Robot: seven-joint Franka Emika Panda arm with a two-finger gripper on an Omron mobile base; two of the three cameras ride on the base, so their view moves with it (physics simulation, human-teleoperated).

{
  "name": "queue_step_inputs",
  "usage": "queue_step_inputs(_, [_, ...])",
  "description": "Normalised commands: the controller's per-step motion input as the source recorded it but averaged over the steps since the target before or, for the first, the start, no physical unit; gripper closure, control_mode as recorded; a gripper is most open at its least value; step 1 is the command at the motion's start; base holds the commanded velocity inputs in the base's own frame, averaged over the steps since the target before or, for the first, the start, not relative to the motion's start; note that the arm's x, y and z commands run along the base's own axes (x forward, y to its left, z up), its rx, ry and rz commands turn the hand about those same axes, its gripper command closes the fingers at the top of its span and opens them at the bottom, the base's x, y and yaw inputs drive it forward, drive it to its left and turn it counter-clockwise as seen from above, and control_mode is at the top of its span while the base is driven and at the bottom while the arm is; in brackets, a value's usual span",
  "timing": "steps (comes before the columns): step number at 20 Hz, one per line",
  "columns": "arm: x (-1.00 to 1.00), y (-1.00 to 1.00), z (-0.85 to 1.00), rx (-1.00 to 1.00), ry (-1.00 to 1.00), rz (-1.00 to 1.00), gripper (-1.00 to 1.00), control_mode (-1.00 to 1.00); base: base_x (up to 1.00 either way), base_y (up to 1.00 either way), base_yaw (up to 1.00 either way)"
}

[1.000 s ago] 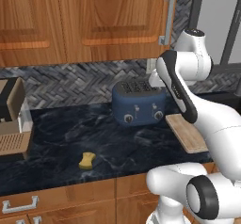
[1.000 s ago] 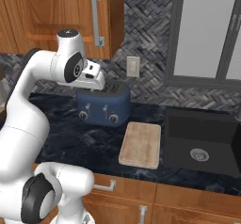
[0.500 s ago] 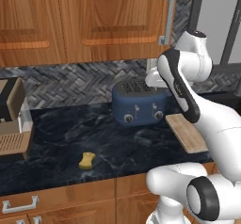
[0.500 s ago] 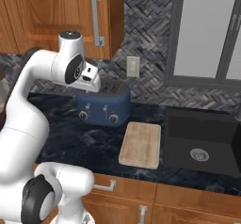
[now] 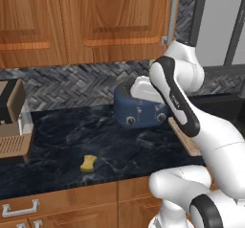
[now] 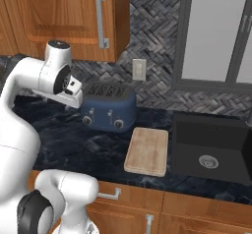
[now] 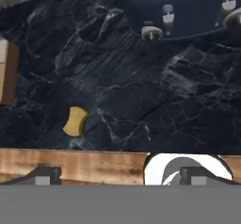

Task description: Pick up the sponge from the counter and clean the cutting board by briefly scrubbing or pressing down on the cutting board. Once finished, release the sponge.

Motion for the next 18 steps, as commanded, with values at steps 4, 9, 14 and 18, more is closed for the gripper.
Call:
queue_step_inputs(4, [-0.19, 0.6, -0.38, 0.26, 0.12, 0.0, -1.0, -1.0, 0.0, 0.0, 0.0])
queue_step_inputs(9, [-0.08, 0.69, -0.47, 0.04, 0.17, 0.0, -1.0, -1.0, 0.0, 0.0, 0.0])
queue_step_inputs(14, [0.0, 0.56, -0.35, -0.02, 0.12, 0.0, -1.0, -1.0, 0.0, 0.0, 0.0])
queue_step_inputs(18, [0.0, 0.6, -0.36, -0.2, 0.08, 0.0, -1.0, -1.0, 0.0, 0.0, 0.0])
